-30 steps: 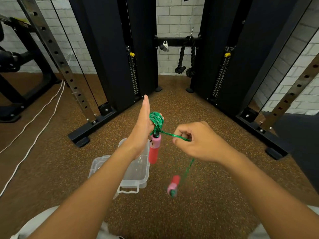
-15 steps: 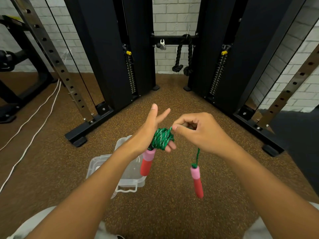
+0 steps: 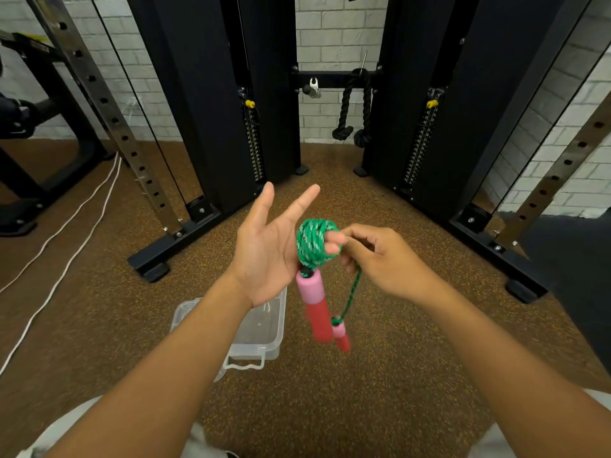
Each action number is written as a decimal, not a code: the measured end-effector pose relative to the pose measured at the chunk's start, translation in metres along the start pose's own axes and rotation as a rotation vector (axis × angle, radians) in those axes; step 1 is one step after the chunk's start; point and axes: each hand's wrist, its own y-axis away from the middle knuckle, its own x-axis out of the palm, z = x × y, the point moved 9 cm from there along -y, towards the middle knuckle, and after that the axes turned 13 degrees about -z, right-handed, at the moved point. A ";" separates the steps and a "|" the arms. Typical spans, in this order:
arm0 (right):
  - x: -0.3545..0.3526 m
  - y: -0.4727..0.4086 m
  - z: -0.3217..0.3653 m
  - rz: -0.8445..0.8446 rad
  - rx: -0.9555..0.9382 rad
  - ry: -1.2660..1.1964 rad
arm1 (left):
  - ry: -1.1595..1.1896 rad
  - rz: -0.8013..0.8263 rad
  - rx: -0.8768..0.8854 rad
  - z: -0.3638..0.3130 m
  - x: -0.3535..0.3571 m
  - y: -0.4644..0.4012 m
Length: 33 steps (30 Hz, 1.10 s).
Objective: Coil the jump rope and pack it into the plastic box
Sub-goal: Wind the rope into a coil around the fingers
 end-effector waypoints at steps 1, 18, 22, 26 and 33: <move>0.002 0.001 -0.002 0.008 0.024 -0.020 | 0.050 -0.002 0.018 -0.003 -0.001 -0.001; 0.030 0.016 0.005 0.126 0.131 0.099 | -0.121 -0.107 0.177 -0.008 -0.026 -0.014; 0.022 0.018 0.018 0.118 0.130 -0.024 | -0.381 -0.234 0.220 -0.005 -0.038 -0.024; 0.008 0.014 0.028 0.037 0.048 -0.070 | -0.871 -0.393 0.259 -0.003 -0.049 -0.025; -0.008 0.006 0.027 -0.120 -0.059 -0.034 | -0.948 -0.175 0.170 0.018 -0.028 -0.010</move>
